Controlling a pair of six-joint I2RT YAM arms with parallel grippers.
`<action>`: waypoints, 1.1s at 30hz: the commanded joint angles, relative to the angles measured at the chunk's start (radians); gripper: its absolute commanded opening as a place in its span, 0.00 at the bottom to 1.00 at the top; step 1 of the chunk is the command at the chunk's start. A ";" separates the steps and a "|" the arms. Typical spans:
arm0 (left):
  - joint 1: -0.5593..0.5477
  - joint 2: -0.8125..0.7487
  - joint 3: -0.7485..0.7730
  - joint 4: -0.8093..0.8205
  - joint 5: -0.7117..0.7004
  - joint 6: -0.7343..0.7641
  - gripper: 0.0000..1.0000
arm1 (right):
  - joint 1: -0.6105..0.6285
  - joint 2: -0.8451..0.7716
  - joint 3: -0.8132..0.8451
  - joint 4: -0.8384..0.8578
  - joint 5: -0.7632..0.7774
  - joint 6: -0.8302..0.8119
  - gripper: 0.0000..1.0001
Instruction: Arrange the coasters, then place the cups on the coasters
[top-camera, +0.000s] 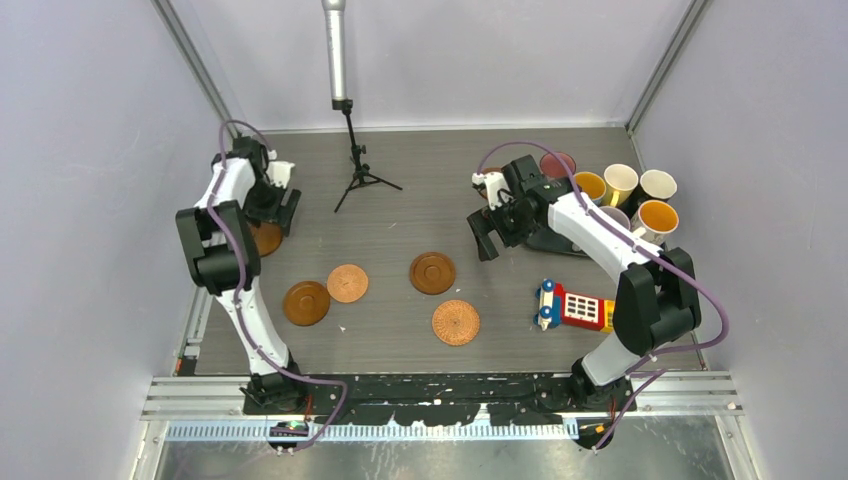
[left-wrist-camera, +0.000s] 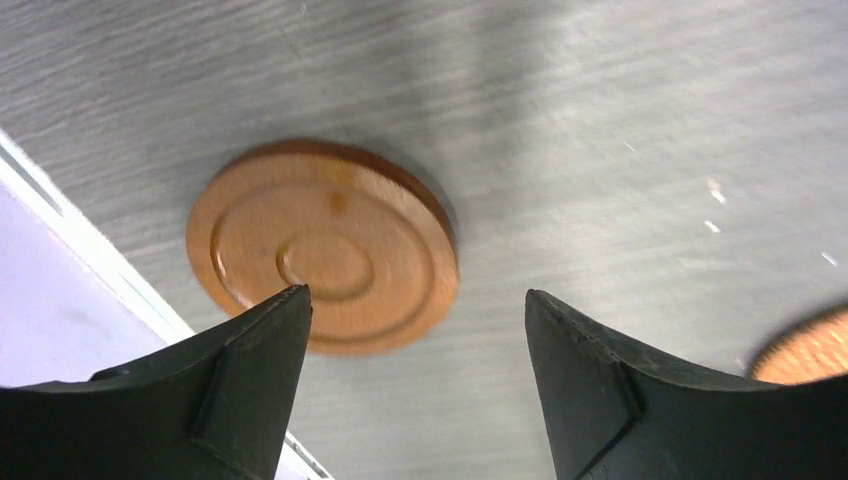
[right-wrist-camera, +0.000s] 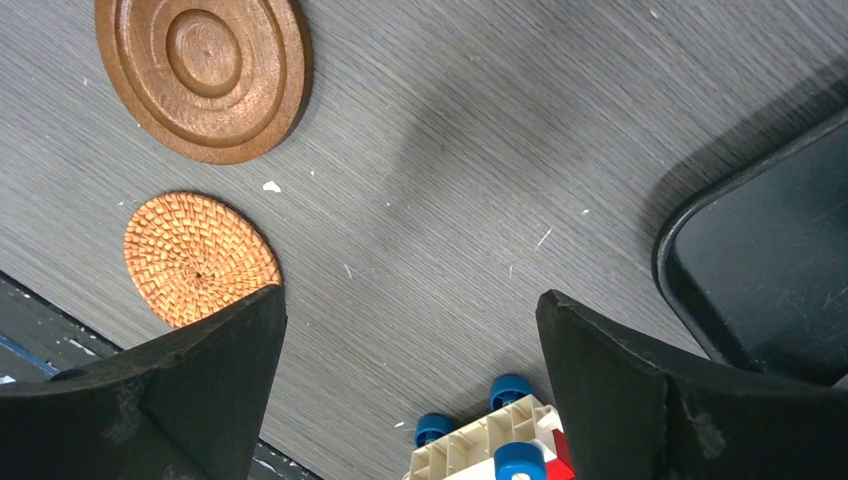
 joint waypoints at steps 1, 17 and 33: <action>0.008 -0.222 -0.003 -0.139 0.154 0.071 0.81 | -0.004 -0.014 0.051 0.011 -0.050 -0.017 1.00; 0.000 -0.635 -0.588 -0.092 0.292 0.504 0.98 | -0.004 -0.020 0.045 0.067 -0.158 -0.024 1.00; -0.158 -0.651 -0.825 0.186 0.135 0.525 0.92 | -0.003 -0.054 0.013 0.065 -0.117 -0.011 1.00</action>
